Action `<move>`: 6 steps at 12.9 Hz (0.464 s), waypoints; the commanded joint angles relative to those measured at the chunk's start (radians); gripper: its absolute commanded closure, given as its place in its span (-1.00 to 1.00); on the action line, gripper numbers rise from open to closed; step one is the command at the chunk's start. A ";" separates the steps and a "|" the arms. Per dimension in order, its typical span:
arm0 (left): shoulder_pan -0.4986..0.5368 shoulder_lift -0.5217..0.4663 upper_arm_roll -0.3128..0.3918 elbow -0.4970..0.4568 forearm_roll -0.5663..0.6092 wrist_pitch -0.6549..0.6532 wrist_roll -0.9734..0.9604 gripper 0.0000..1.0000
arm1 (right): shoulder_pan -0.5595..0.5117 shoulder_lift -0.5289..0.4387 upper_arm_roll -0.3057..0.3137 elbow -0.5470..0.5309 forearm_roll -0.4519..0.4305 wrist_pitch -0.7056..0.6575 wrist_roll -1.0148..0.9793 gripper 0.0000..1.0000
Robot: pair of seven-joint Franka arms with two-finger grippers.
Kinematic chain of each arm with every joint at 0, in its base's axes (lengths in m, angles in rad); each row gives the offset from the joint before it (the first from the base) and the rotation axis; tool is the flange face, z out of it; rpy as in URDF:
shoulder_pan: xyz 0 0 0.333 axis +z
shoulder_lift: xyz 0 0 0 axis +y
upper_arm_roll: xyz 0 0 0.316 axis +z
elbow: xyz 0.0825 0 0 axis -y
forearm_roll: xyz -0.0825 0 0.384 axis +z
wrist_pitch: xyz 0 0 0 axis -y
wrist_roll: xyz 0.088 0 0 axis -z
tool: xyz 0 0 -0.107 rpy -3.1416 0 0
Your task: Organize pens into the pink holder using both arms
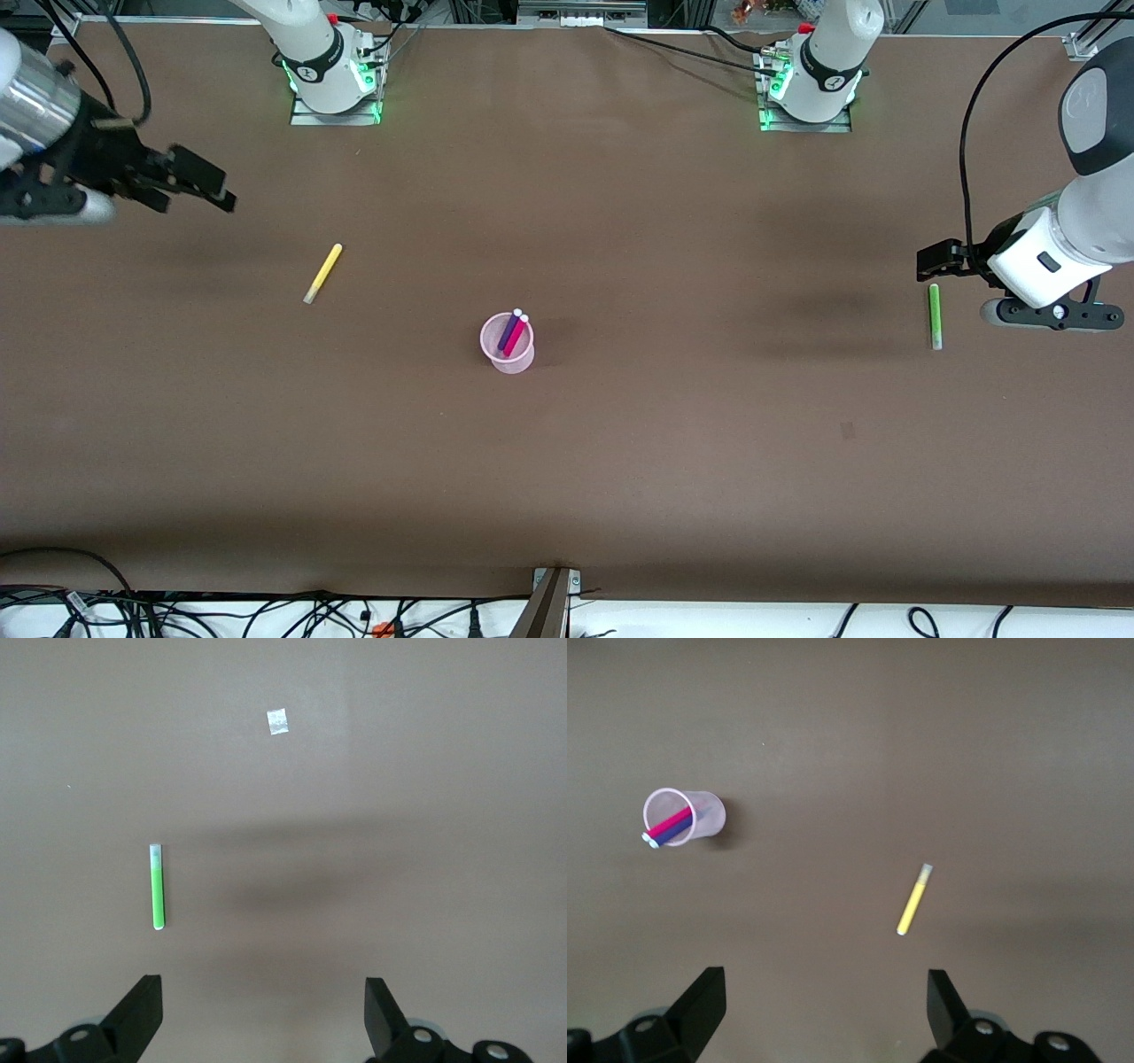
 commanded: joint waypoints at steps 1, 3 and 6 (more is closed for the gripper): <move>0.003 -0.011 -0.005 -0.007 0.019 -0.007 0.013 -1.00 | -0.081 -0.030 0.058 -0.034 -0.043 0.007 -0.136 -1.00; 0.001 -0.011 -0.005 -0.007 0.019 -0.007 0.014 -1.00 | -0.080 -0.008 0.057 -0.002 -0.082 0.007 -0.155 -1.00; 0.001 -0.011 -0.005 -0.007 0.019 -0.007 0.018 -1.00 | -0.078 0.013 0.055 0.027 -0.085 0.005 -0.153 -1.00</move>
